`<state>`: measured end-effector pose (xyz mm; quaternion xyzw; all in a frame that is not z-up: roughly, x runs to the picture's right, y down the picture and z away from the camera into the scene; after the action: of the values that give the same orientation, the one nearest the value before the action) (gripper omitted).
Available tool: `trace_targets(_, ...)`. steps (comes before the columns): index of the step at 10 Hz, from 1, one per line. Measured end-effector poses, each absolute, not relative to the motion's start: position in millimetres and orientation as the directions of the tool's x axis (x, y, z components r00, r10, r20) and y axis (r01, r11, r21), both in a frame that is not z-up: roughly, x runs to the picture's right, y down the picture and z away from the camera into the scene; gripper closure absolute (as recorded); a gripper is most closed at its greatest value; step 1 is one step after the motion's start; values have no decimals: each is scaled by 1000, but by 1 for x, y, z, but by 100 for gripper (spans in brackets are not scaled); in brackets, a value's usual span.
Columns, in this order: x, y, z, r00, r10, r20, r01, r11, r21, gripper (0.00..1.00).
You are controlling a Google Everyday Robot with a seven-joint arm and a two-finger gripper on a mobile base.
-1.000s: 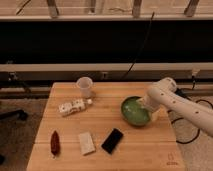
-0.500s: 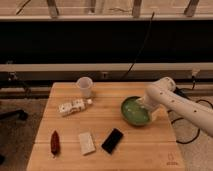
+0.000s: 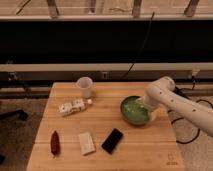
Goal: Pick up the ceramic bowl
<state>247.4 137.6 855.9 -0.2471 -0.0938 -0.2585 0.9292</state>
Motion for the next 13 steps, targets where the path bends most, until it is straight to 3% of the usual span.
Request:
trace_targets(6, 256, 164, 861, 824, -439, 358, 562, 706, -431, 20)
trace_targets(7, 257, 167, 862, 821, -439, 365, 567, 701, -432, 24)
trace_targets(8, 257, 169, 862, 817, -441, 372, 572, 698, -430, 30)
trace_targets(13, 256, 178, 860, 792, -458, 403, 604, 681, -413, 84)
